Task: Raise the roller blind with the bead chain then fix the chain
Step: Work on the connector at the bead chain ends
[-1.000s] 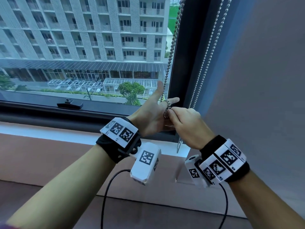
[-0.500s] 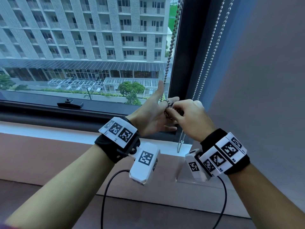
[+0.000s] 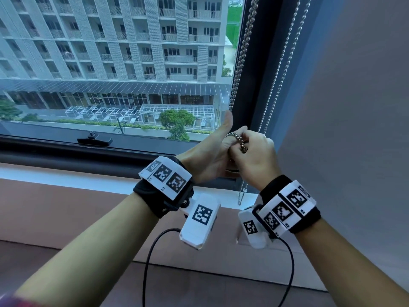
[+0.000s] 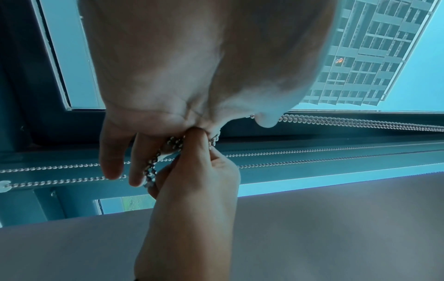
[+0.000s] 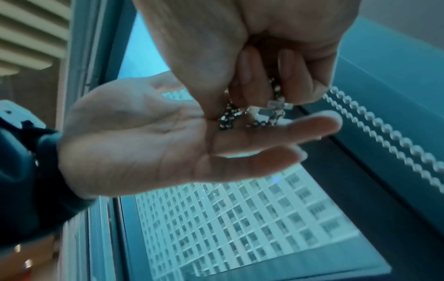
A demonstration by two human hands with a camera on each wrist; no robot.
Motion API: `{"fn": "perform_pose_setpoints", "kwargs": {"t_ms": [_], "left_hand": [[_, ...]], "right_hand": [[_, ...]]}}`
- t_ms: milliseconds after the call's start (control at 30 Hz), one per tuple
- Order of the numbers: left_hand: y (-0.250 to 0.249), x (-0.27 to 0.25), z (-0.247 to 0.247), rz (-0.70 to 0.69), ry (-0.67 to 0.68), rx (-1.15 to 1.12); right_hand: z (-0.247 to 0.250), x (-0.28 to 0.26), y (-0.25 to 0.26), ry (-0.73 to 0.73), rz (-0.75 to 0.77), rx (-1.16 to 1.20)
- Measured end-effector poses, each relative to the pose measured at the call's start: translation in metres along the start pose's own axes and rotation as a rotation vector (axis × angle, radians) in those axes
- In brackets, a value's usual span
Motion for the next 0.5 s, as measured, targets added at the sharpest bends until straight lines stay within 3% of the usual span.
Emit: {"fn": "perform_pose_setpoints", "kwargs": {"t_ms": [167,500], "left_hand": [[0.004,0.002,0.008,0.004,-0.030,-0.040],[0.004,0.002,0.014,-0.018,-0.061,-0.031]], "right_hand": [[-0.003,0.002,-0.008,0.165,-0.095,0.272],[0.002,-0.005,-0.010,0.240,-0.011,0.297]]}}
Point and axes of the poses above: each hand's wrist, its own x-axis towards the middle knuckle, its own z-axis out of the back of the hand, y = z × x, the point moved 3 cm from there along x, towards the middle knuckle, and after that the axes turned 13 degrees about -z, right-handed, at the moved point
